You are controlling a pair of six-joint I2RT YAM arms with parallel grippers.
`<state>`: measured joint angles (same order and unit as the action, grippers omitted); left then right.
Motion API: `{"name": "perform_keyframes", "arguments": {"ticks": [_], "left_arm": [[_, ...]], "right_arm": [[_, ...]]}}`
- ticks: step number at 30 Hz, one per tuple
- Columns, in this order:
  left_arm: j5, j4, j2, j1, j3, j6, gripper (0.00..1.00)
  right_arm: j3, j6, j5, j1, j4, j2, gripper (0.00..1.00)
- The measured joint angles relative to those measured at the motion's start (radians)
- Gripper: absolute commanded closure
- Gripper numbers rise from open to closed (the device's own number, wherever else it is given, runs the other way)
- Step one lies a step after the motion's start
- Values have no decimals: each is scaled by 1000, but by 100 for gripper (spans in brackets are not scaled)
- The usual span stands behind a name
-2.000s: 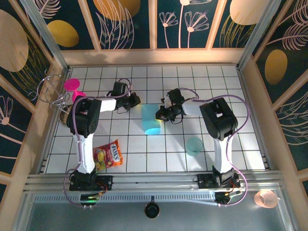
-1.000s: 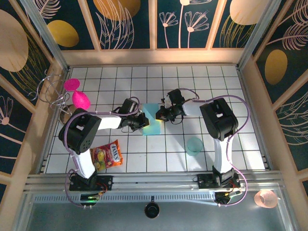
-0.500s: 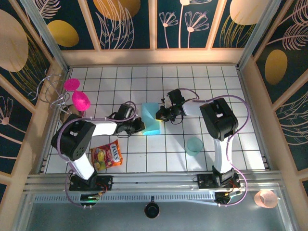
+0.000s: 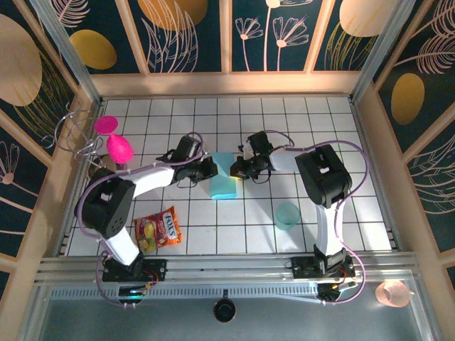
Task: Fold a paper plane with a square sheet of paper (pick it up from the middle)
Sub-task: First fold the square sheet of paper in half at the center of the table.
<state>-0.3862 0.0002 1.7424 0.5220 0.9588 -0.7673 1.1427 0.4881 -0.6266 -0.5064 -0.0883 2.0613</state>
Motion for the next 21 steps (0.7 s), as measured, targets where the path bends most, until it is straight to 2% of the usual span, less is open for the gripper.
{"name": "perform_keyframes", "arguments": {"ticks": [6,10,15,21], "left_arm": [[-21,10,143,0,37,-1,100],[-37,70,151,-8,-11,-22,100],[-52,184,90,-31,-137,-47,100],[-36,150,-78,-66,-308,-77,100]], "right_arm": [[0,0,0,0,0,0,100],[0,0,0,0,0,0,100],[0,0,0,0,0,0,100],[0,0,0,1,1,0,100]]}}
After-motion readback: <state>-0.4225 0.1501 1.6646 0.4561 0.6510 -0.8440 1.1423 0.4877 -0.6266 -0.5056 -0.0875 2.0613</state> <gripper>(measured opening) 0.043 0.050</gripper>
